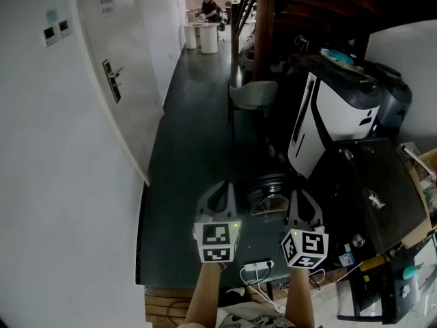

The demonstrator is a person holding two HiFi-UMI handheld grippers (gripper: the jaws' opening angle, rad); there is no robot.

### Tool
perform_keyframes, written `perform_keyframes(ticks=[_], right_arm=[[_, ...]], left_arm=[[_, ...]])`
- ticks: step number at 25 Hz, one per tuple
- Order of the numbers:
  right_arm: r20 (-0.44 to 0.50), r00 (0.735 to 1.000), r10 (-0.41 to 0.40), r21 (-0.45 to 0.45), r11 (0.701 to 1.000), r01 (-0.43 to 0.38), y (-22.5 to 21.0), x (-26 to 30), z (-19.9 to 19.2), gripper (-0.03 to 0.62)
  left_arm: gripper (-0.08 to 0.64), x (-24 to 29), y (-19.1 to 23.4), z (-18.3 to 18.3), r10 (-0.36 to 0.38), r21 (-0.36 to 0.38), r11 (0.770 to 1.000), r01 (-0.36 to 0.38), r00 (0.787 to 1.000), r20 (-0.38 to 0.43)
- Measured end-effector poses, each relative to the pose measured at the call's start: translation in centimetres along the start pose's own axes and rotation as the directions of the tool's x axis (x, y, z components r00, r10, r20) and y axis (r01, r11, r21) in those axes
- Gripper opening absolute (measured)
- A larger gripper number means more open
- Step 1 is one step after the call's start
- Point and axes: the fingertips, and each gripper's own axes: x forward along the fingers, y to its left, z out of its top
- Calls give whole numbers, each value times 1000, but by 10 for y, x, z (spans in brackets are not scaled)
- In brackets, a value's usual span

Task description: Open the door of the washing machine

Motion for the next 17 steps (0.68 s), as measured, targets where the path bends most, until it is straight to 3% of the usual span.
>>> perform_keyframes(ticks=[17], right_arm=[[-8,1000,-23,5,1000,23,-9,1,-7,21]], left_arm=[[2,9,-5,-7,-4,-1,1000,4,1000,-14]])
